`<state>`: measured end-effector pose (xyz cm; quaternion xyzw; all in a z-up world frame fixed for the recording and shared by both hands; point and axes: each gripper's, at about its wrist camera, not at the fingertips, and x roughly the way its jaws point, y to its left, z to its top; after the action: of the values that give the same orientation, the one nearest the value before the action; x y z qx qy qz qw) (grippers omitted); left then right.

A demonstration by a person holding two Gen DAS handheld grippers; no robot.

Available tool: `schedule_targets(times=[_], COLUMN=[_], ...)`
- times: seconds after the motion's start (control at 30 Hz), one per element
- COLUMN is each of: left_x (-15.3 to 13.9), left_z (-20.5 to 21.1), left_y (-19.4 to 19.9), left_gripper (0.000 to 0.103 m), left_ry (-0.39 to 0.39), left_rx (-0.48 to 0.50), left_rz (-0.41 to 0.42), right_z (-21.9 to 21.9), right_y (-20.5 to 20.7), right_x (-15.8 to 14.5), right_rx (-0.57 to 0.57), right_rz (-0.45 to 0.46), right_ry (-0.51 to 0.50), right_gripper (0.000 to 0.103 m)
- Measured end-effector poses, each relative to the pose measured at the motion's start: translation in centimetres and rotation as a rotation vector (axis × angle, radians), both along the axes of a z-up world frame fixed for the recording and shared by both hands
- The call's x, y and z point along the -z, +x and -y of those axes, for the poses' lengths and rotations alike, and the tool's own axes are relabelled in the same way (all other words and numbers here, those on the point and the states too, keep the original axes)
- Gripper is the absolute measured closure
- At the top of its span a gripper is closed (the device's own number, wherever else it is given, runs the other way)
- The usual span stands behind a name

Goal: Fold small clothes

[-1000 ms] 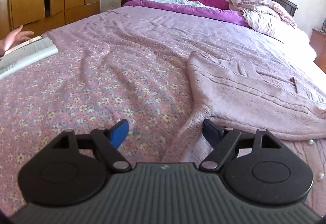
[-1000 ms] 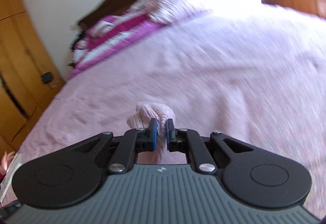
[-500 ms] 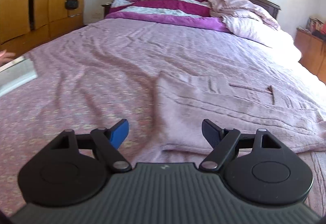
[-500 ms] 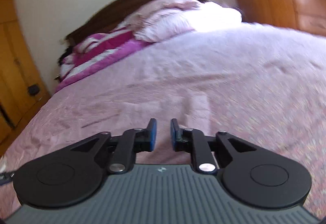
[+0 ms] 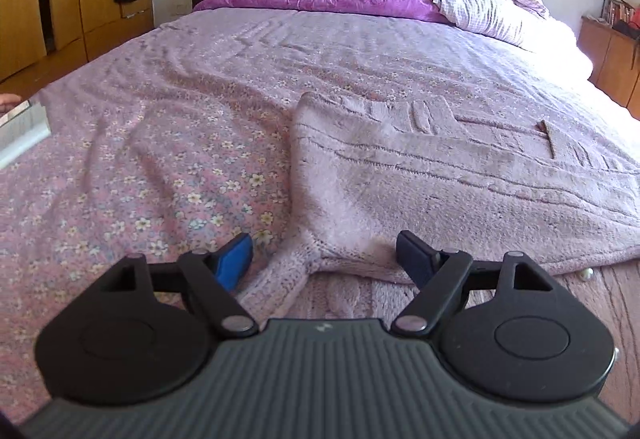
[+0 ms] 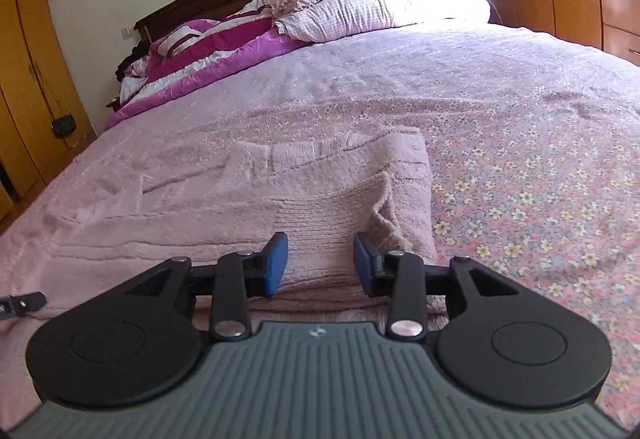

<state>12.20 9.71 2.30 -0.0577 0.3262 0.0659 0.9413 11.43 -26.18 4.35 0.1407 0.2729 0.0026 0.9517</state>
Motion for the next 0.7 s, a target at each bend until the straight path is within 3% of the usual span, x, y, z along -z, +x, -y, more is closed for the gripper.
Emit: schedule_targets(times=[0.13, 0.33, 0.7], left_x=[-1.0, -2.8, -3.8], left_z=[-0.4, -1.0, -1.2], left_y=[-2.0, -5.6, -11.7], left_gripper=[0.023, 0.023, 0.023], left_ry=[0.003, 0.022, 0.038], left_rx=[-0.002, 0.008, 0.037], left_rz=[-0.004, 0.005, -0.03], right_z=[-0.1, -1.3, -2.1], right_y=[-2.8, -8.1, -15.5], right_x=[-1.5, -2.4, -2.5], right_rx=[0.001, -0.061, -0.093], right_rz=[0.018, 0.026, 0.031], right_ry=[0.01, -0.001, -0.013], right_gripper=[0.044, 0.038, 0.037])
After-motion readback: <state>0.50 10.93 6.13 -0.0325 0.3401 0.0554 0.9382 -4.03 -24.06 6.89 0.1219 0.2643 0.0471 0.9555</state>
